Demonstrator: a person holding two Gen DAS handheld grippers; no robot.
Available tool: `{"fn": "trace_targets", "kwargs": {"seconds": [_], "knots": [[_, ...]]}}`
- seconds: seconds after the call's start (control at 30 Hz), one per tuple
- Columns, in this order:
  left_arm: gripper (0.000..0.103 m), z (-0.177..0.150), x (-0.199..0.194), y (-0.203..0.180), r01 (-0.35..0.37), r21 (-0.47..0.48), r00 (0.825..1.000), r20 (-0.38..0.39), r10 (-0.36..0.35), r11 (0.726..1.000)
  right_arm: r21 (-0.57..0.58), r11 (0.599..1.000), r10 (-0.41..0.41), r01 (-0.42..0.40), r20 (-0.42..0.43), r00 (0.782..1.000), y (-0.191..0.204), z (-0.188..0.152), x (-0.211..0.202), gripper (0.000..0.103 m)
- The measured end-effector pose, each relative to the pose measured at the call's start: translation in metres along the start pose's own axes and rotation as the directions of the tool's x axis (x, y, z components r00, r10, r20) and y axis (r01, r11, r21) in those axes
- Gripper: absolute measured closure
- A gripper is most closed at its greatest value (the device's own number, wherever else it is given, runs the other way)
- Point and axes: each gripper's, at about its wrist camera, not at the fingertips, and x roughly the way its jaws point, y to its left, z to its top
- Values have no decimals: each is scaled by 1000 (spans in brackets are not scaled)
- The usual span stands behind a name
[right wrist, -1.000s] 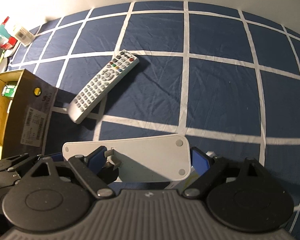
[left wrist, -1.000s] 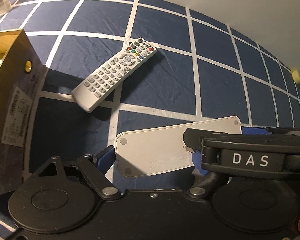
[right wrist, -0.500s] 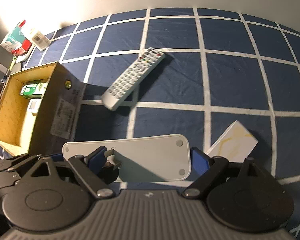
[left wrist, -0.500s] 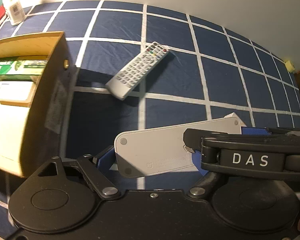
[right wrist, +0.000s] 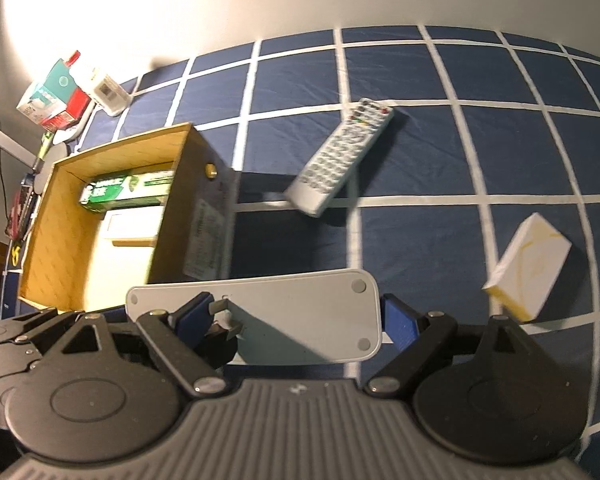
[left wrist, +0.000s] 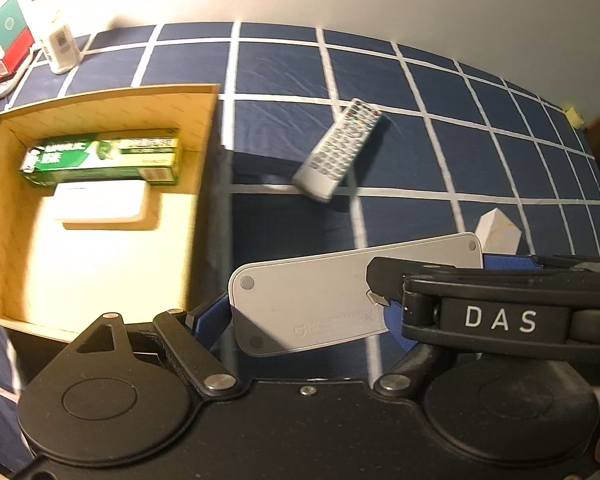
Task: Organize objects
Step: 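Lift the plug adapter with the right tool and carry it over the box, then lower the plug adapter onto the remote and open the right tool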
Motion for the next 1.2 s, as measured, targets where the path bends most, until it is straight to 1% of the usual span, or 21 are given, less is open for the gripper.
{"fn": "trace_targets", "kwargs": {"seconds": [0.43,0.7,0.97,1.1,1.2], "knots": [[22,9,-25,96,-2,80,1000,12,1,997,61,998,2,-5,47,999,99,-6,22,15],[22,21,-33,148,18,75,1000,8,-19,997,58,998,-18,15,46,999,152,3,34,15],[22,34,-27,191,29,49,1000,-11,-28,998,41,999,-34,33,23,999,192,18,57,15],[22,45,-19,207,27,50,999,-30,-26,998,47,998,-34,34,10,999,204,27,72,15],[22,57,-10,216,19,68,999,-40,-17,998,64,998,-26,26,5,1000,207,34,83,15]]}}
